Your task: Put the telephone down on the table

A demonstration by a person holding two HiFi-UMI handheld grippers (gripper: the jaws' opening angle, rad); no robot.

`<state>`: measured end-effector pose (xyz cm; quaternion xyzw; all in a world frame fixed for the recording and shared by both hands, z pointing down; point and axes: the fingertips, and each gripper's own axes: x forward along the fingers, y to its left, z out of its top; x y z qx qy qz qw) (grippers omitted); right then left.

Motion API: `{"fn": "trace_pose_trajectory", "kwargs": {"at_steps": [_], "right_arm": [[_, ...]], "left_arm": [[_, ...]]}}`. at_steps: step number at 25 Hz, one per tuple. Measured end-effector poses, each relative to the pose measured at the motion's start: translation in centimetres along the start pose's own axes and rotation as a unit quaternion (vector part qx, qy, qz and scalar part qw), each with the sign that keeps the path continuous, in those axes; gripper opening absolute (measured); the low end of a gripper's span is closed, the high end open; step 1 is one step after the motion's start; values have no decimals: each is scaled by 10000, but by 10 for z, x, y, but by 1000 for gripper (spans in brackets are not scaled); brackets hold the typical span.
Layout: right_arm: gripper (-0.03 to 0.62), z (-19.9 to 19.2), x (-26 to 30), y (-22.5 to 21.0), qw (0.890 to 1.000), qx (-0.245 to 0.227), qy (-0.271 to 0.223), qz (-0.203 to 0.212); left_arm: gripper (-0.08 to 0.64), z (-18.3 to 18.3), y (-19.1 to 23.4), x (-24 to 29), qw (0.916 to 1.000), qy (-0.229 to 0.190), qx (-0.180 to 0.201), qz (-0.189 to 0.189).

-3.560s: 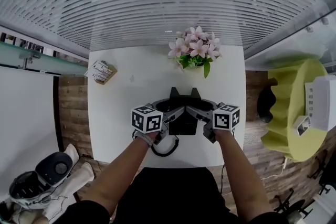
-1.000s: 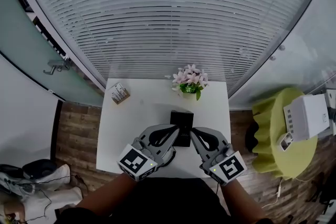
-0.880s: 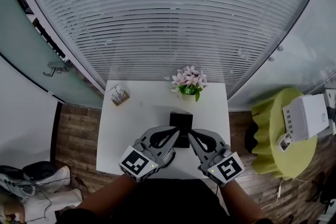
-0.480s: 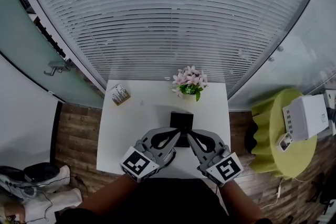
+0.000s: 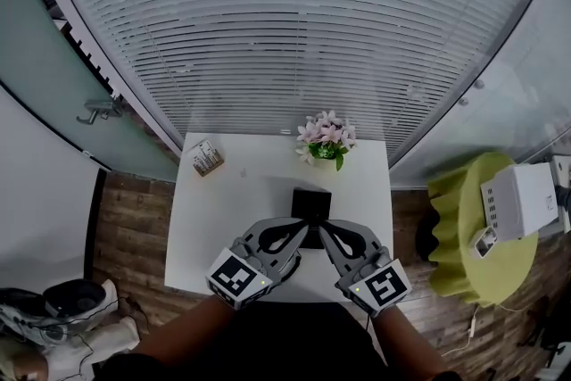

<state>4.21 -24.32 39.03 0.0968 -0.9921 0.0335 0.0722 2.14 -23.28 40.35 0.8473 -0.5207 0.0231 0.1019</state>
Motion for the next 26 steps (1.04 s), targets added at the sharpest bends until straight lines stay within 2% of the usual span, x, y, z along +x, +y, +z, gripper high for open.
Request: {"fn": "trace_pose_trajectory", "kwargs": {"at_steps": [20, 26], "right_arm": [[23, -3, 1, 5, 9999, -7, 101, 62], [23, -4, 1, 2, 9999, 83, 88, 31]], "left_arm": [[9, -3, 0, -3, 10000, -53, 2, -23], [9, -11, 3, -4, 10000, 74, 22, -1]]}}
